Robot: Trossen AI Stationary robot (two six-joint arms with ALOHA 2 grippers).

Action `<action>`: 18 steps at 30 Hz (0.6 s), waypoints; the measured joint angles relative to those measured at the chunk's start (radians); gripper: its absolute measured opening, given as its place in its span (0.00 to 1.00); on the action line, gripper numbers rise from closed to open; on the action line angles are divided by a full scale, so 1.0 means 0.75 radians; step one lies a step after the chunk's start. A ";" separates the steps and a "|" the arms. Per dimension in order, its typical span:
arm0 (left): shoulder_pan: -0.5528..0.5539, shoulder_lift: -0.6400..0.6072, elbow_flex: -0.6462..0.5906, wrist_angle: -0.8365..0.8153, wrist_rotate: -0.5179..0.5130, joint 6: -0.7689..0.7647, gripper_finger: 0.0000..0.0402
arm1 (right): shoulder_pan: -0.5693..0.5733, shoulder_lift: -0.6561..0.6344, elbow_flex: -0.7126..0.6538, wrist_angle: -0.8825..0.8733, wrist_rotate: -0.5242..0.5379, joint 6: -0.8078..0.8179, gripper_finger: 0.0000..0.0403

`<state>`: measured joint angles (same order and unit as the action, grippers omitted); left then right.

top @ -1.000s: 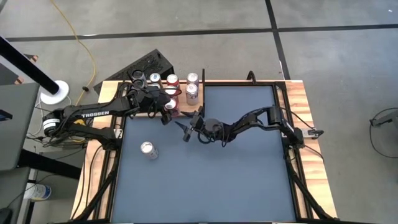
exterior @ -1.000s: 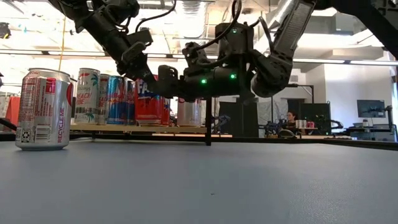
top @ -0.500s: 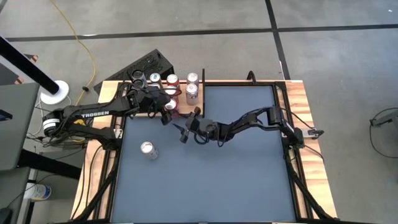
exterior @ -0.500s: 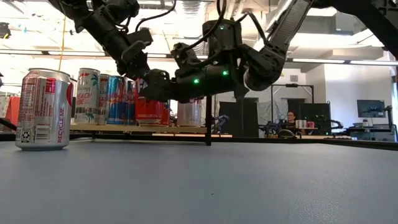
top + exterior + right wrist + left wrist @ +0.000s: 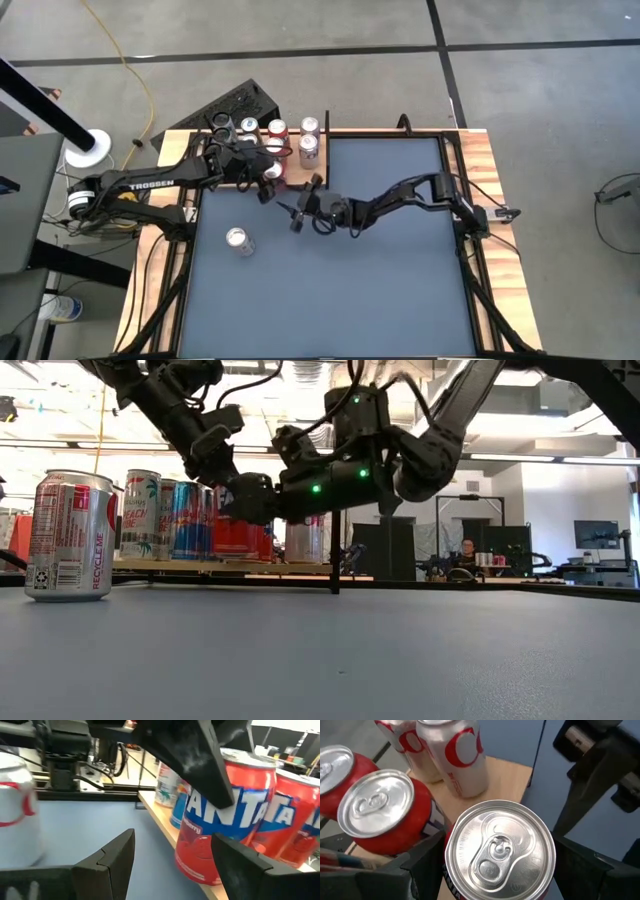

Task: Place canned beverage on shelf
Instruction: Put the red soda can on the shelf aligned with the other orange soda can

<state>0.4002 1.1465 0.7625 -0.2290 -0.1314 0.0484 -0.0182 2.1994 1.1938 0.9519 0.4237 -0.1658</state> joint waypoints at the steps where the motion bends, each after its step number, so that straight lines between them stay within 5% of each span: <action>1: -0.005 0.000 0.015 -0.025 -0.001 0.000 0.71 | 0.002 -0.008 0.000 -0.013 0.000 0.000 0.65; 18: -0.017 0.007 0.045 -0.057 -0.053 -0.038 0.71 | -0.025 -0.062 -0.008 -0.144 -0.001 0.106 0.65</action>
<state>0.3878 1.1519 0.7959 -0.2721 -0.1713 0.0199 -0.0371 2.1529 1.1875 0.8442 0.4229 -0.0859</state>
